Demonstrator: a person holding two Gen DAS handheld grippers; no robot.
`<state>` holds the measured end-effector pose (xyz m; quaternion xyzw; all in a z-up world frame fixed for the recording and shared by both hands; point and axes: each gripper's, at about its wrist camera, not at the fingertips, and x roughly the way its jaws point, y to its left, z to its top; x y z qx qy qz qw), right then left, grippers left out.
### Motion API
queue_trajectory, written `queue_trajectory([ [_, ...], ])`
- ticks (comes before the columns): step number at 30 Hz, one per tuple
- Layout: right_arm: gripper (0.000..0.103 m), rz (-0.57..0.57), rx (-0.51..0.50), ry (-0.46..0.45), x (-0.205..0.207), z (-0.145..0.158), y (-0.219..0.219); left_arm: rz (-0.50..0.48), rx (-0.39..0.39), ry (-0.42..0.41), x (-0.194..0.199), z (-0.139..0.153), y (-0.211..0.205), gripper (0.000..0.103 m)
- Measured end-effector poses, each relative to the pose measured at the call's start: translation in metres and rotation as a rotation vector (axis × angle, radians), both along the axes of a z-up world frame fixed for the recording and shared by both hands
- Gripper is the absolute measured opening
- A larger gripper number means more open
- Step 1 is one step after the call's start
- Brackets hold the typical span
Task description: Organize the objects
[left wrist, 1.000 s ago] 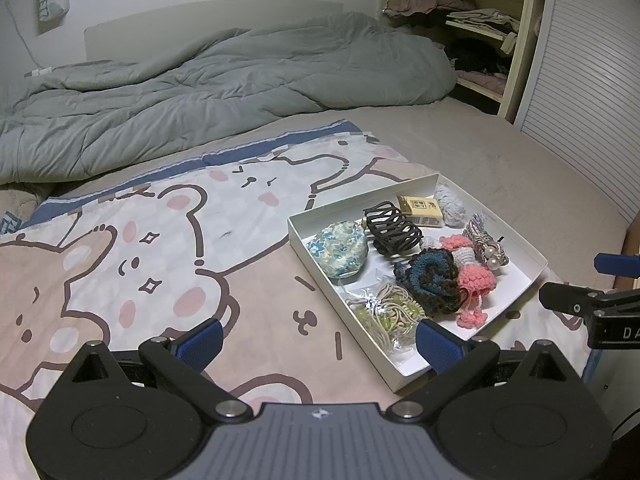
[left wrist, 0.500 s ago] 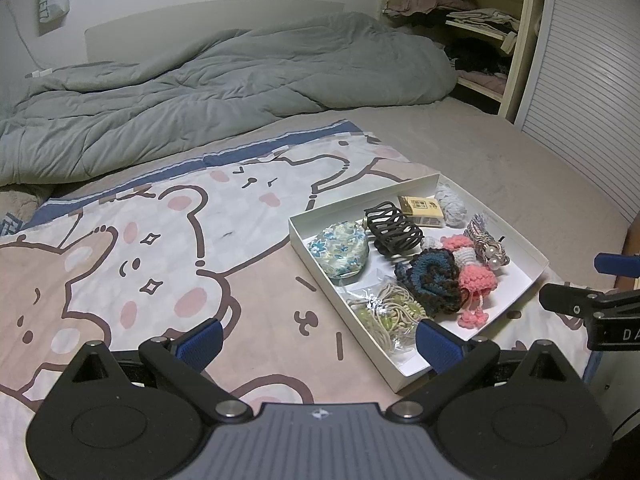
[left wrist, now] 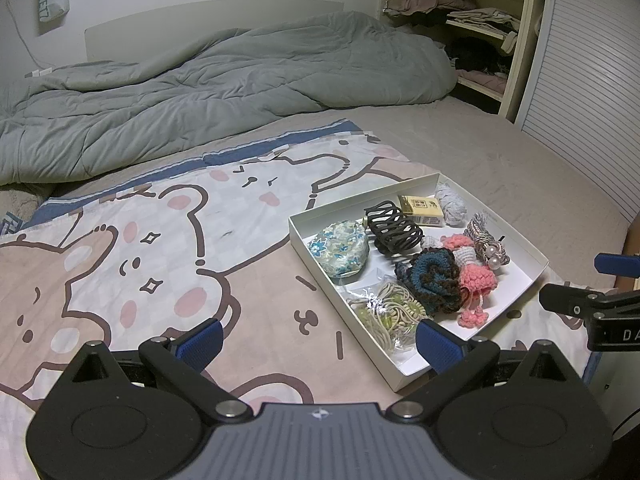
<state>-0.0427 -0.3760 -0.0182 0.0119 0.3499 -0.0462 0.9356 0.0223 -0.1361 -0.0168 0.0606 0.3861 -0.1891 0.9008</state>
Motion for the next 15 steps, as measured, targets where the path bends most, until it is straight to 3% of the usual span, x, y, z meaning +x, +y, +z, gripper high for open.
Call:
queue_trajectory([
  [15, 0.103, 0.003, -0.002, 0.003, 0.001, -0.0014, 0.0004, 0.002, 0.003, 0.004, -0.0005, -0.0019, -0.001, 0.101],
])
